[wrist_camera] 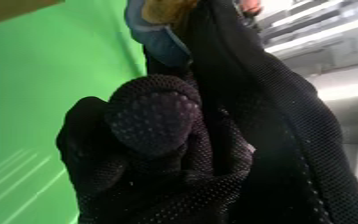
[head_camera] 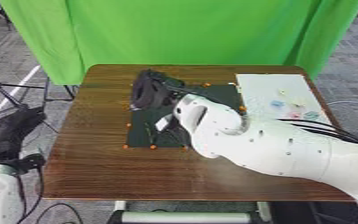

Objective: Arrange flowers

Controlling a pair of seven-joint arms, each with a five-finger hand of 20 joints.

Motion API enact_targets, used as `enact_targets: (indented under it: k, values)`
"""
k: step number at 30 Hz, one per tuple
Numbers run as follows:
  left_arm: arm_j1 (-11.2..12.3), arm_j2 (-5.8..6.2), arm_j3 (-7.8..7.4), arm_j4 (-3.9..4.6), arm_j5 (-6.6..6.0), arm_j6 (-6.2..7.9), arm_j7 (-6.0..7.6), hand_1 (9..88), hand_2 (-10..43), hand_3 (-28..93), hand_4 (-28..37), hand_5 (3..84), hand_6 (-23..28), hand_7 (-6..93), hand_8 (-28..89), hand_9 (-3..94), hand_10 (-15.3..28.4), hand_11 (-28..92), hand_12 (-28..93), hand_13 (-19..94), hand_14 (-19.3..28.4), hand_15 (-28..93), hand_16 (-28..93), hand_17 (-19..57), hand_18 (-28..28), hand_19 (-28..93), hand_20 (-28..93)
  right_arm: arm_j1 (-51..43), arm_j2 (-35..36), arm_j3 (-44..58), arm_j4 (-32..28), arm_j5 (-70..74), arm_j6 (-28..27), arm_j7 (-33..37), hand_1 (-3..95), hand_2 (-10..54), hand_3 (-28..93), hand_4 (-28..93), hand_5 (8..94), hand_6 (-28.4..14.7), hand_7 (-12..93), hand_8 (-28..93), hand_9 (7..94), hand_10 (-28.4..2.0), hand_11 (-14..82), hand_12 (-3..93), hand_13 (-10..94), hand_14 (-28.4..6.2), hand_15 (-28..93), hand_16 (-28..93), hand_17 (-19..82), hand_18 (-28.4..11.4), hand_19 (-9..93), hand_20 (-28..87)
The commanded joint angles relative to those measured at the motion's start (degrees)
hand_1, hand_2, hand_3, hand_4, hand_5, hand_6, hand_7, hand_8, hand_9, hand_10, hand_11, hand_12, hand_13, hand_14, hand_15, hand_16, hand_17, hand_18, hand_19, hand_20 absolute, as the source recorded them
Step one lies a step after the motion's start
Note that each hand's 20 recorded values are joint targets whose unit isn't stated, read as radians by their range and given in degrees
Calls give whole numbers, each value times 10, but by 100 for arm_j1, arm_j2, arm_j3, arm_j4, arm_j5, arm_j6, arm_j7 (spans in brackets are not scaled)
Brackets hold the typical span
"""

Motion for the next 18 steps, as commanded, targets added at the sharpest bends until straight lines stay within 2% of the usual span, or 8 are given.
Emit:
enact_targets:
  k: [1, 3, 8, 13, 18]
  values:
    - [-528, -11, 520, 88, 261, -361, -117, 246, 325, 596, -283, 506, 62, 144, -83, 495, 165, 210, 67, 350, 176, 168, -46, 40, 118, 186, 119, -303, -339, -69, -3, -146, -106, 27, 627, -95, 569, -136, 796, 28, 195, 68, 839, -99, 25, 308, 891, -18, 580, 309, 606, -111, 932, 509]
    - [-571, -9, 552, 94, 271, -403, -132, 245, 325, 596, -283, 506, 62, 144, -83, 495, 165, 210, 67, 350, 176, 168, -46, 40, 119, 186, 119, -429, -390, 5, 51, -134, -152, 42, 626, -95, 569, -136, 796, 28, 196, 69, 839, -99, 25, 307, 891, -18, 581, 309, 606, -111, 932, 511]
    - [-566, -6, 551, 65, 260, -406, -149, 246, 324, 597, -283, 506, 62, 143, -84, 496, 164, 211, 67, 351, 176, 169, -46, 40, 119, 186, 118, -584, -546, 43, 228, -279, -271, 42, 625, -95, 570, -137, 796, 29, 197, 69, 840, -99, 25, 307, 890, -18, 584, 307, 607, -112, 932, 516]
    - [-628, 2, 617, 58, 258, -440, -161, 246, 324, 599, -283, 506, 63, 143, -83, 496, 164, 212, 67, 351, 177, 171, -46, 39, 120, 188, 119, -615, -689, 2, 428, -498, -369, 32, 624, -95, 571, -137, 798, 28, 196, 66, 840, -97, 24, 305, 890, -18, 587, 307, 607, -112, 932, 520]
    - [-654, -32, 658, 50, 271, -500, -174, 247, 323, 598, -283, 505, 63, 143, -83, 496, 165, 213, 67, 352, 178, 173, -45, 38, 121, 189, 119, -627, -771, -19, 592, -682, -391, 57, 624, -95, 571, -140, 798, 30, 196, 62, 836, -97, 22, 299, 889, -19, 590, 307, 607, -113, 932, 524]
